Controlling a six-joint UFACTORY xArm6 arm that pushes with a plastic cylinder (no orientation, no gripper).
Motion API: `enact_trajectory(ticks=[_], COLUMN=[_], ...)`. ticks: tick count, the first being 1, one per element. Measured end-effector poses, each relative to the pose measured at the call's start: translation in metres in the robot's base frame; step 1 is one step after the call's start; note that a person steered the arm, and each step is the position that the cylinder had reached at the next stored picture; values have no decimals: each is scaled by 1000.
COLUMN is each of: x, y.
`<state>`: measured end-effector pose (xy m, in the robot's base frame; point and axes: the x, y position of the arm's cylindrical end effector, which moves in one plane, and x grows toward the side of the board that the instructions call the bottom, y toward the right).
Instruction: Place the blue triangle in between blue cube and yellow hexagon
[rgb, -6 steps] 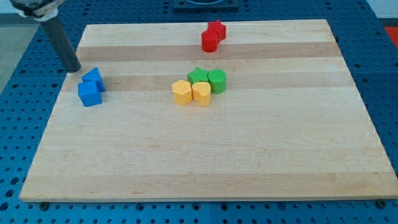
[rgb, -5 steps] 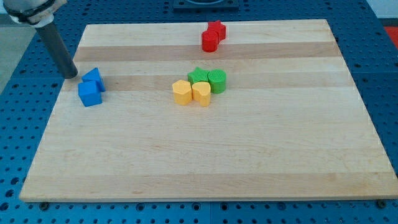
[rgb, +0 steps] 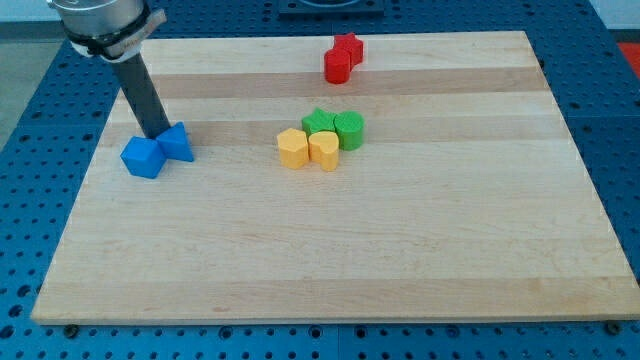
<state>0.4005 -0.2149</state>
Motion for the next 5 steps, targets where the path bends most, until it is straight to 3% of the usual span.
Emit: enact_trajectory(ticks=[5], x=[33], y=[69])
